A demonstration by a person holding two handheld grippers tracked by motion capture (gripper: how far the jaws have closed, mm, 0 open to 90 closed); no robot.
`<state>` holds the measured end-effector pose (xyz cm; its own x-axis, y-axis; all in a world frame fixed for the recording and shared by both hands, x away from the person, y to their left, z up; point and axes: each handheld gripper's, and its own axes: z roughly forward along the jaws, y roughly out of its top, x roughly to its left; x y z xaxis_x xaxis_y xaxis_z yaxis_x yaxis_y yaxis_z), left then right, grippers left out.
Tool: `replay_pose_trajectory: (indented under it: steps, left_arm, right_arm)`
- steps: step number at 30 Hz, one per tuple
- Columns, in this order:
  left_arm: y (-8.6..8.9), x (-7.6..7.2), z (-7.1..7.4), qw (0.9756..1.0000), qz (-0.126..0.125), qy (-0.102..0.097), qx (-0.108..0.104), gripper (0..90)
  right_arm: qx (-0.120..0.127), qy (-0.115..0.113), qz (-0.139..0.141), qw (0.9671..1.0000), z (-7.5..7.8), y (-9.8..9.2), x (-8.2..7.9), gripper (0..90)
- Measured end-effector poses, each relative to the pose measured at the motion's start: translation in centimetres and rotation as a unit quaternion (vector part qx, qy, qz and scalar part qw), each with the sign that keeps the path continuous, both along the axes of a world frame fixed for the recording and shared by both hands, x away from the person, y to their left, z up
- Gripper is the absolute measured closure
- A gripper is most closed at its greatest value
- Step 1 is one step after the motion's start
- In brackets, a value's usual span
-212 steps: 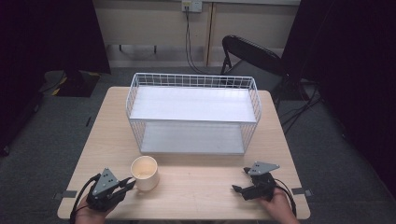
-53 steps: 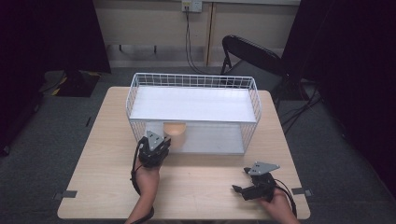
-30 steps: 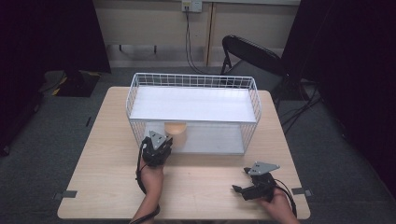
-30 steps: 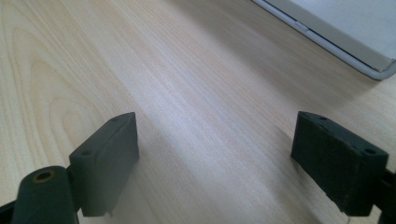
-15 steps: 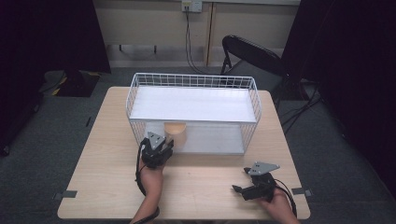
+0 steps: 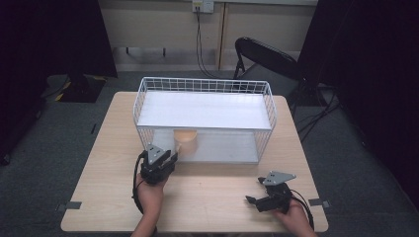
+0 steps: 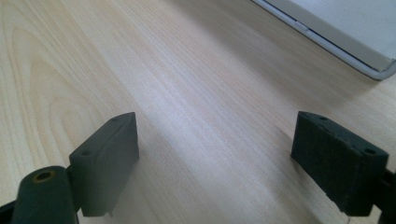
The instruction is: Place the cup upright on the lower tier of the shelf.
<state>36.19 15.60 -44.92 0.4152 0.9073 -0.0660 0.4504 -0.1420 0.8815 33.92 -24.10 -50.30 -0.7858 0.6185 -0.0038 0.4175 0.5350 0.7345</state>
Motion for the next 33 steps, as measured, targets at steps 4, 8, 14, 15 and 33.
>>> replay_pose_trajectory:
  steps: [4, 8, 14, 15, 33]
  left_arm:
    - [0.1, 0.1, -0.1, 1.0, -0.004, 0.002, 0.002, 78.8]
    - [0.0, 0.4, -0.2, 0.9999, -0.008, 0.009, 0.003, 80.9]
    - [-0.4, 1.1, -0.5, 0.9999, -0.004, 0.016, 0.004, 81.9]
    - [-0.5, 1.2, -0.5, 0.9998, -0.003, 0.016, 0.009, 81.9]
    - [0.7, 0.5, -0.3, 0.9994, -0.025, 0.023, 0.006, 38.4]
  right_arm:
    - [0.0, 0.0, 0.0, 1.0, 0.0, 0.0, 0.0, 14.3]
    - [0.0, 0.0, 0.0, 1.0, 0.0, 0.0, 0.0, 14.2]
    - [0.0, 0.0, 0.0, 1.0, 0.0, 0.0, 0.0, 14.3]
    - [0.0, 0.0, 0.0, 1.0, 0.0, 0.0, 0.0, 14.2]
    - [0.0, 0.0, 0.0, 1.0, 0.0, 0.0, 0.0, 14.3]
